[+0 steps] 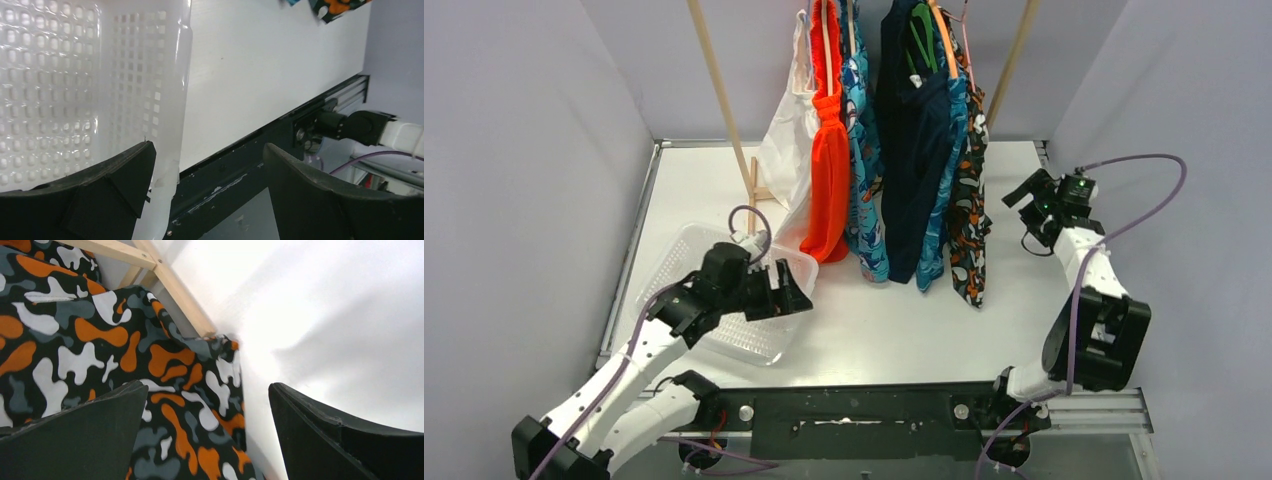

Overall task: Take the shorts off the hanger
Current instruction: Move the basket to the center of the board.

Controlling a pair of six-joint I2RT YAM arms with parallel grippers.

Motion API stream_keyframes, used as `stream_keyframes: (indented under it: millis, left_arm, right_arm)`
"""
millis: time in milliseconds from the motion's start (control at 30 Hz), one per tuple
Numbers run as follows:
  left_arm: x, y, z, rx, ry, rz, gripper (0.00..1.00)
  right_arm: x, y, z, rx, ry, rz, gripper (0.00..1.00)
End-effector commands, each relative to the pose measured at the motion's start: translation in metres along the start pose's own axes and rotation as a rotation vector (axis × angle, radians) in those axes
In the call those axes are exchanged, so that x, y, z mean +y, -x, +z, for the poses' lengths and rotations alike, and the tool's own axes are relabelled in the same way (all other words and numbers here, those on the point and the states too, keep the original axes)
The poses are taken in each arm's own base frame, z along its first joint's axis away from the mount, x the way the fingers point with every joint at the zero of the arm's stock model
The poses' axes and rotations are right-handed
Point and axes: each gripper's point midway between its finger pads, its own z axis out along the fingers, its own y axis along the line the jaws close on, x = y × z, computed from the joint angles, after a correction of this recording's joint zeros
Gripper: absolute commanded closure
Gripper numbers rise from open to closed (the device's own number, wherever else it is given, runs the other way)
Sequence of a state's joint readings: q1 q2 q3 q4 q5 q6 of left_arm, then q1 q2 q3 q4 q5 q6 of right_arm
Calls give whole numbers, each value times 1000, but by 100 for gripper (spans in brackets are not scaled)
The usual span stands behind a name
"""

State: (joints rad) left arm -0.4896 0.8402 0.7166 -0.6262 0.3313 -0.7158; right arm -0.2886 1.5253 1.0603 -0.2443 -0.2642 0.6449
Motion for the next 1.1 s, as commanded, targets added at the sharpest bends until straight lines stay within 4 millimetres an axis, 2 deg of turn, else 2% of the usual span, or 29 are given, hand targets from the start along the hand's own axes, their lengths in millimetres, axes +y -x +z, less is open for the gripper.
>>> stream_keyframes:
  millis: [0,167,267,467,600,733,867,1000,1067]
  left_arm:
    - [-10,12,22,-90,88,41,21]
    - [-7,5,49,-34,148,89,28]
    - [10,12,51,-43,281,124,35]
    - [68,22,25,-114,590,109,39]
    - [85,35,13,-137,618,100,41]
    - [84,44,6,-152,573,68,43]
    - [86,48,0,-168,561,38,38]
    - [68,47,1,-154,453,47,34]
    - [68,48,-6,-173,462,34,34]
  right_arm:
    - [-17,-2,-44,-50,-70,-33,2]
    - [-5,-18,-92,-54,6,-57,2]
    - [1,-23,-120,-71,38,-74,2]
    - [16,-38,-162,-73,117,-60,2]
    - [17,-40,-175,-87,124,-51,2]
    - [19,-39,-185,-90,123,-63,2]
    - [26,-37,-194,-94,148,-87,2]
    - [31,-34,-204,-93,158,-120,2]
    - [36,-35,-211,-86,179,-143,2]
